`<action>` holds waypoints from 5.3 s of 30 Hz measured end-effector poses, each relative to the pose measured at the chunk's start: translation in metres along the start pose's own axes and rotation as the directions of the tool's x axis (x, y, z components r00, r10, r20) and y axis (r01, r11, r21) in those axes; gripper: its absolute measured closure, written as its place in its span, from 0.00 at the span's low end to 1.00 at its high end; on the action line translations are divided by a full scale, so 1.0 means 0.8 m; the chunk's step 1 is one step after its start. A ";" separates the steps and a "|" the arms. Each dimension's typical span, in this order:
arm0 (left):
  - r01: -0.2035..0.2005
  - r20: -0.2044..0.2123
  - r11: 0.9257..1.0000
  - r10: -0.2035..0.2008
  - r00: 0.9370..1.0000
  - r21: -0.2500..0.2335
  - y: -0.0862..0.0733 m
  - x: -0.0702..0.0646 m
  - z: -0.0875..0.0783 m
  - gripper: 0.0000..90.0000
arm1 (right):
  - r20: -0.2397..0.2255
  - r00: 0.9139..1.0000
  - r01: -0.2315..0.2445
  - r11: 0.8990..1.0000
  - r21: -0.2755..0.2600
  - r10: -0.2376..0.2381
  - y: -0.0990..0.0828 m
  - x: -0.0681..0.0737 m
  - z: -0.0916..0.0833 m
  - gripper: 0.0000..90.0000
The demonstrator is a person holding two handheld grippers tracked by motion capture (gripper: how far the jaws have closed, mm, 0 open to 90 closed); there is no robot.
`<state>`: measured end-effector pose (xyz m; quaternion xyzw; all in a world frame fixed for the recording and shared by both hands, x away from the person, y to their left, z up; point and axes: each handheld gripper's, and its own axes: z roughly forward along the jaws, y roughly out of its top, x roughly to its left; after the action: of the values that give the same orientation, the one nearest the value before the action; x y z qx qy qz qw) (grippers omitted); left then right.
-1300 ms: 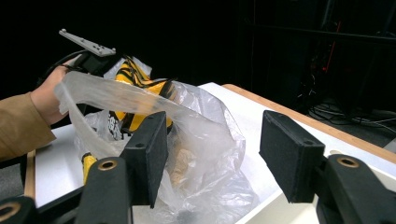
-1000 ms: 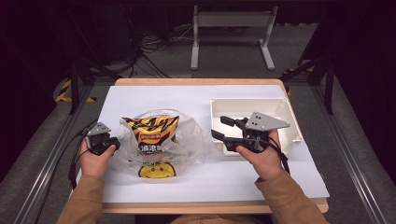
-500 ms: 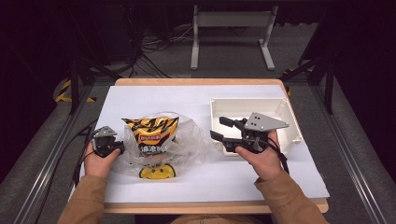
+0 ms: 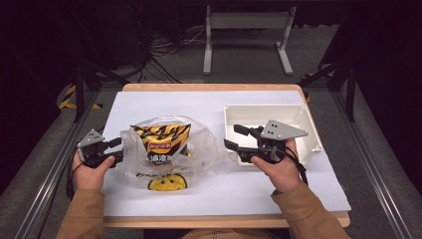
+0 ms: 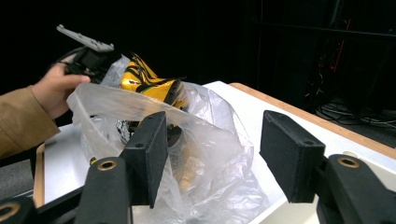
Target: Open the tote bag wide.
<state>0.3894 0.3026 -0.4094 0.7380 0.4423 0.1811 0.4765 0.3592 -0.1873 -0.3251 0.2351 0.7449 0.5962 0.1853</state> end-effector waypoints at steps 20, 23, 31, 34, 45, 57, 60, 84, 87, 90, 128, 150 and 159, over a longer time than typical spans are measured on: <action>-0.002 0.003 0.979 0.002 1.000 -0.202 0.027 -0.007 -0.068 0.32 | -0.001 1.000 0.001 1.000 0.004 -0.001 -0.001 0.000 0.001 0.47; -0.019 0.025 0.975 0.025 0.999 -0.220 0.033 -0.015 -0.076 0.32 | -0.001 1.000 0.000 1.000 0.005 0.000 -0.001 0.000 0.002 0.47; -0.097 0.124 0.971 0.126 0.984 -0.220 0.051 -0.055 -0.087 0.30 | -0.001 1.000 0.002 1.000 0.006 -0.002 -0.001 0.001 0.002 0.47; -0.109 0.158 0.970 0.145 0.977 -0.219 0.055 -0.066 -0.086 0.30 | -0.003 1.000 0.003 1.000 0.005 -0.003 -0.001 0.001 0.002 0.47; -0.163 0.213 0.970 0.201 0.956 -0.183 0.060 -0.086 -0.069 0.31 | -0.006 1.000 0.003 1.000 0.009 -0.003 -0.002 0.001 0.003 0.47; -0.220 0.226 0.965 0.249 0.942 -0.145 0.056 -0.090 -0.059 0.93 | -0.005 1.000 0.002 1.000 0.012 -0.002 -0.003 0.001 0.003 0.47; -0.212 0.227 0.965 0.243 0.943 -0.154 0.054 -0.087 -0.062 0.99 | -0.007 1.000 0.002 1.000 0.010 -0.002 -0.002 0.002 0.004 0.47; -0.119 0.264 0.993 0.114 0.958 0.006 -0.026 -0.044 -0.010 0.99 | -0.049 0.999 0.011 1.000 0.026 -0.010 -0.006 0.014 0.020 0.47; -0.129 0.258 0.991 0.115 0.959 0.037 -0.032 -0.042 -0.005 0.99 | -0.054 0.998 0.012 1.000 0.028 -0.011 -0.006 0.015 0.019 0.46; -0.127 0.261 0.991 0.110 0.959 0.050 -0.037 -0.042 0.000 0.99 | -0.061 0.998 0.010 1.000 0.022 -0.008 -0.006 0.016 0.020 0.45; -0.107 0.264 0.994 0.096 0.960 0.028 -0.050 -0.032 0.010 0.96 | -0.223 0.966 0.138 0.990 0.025 -0.129 0.023 0.079 0.094 0.18; -0.102 0.274 0.994 0.090 0.958 0.032 -0.050 -0.032 0.011 0.95 | -0.266 0.954 0.162 0.985 0.065 -0.139 0.012 0.090 0.133 0.25; -0.098 0.279 0.995 0.085 0.956 0.032 -0.051 -0.033 0.011 0.94 | -0.211 0.962 0.213 0.960 0.183 -0.174 0.003 0.075 0.130 0.72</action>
<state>0.3621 0.2825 -0.4446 0.7863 0.3406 0.0874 0.5080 0.3678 -0.0691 -0.3453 0.1196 0.8360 0.5156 0.1449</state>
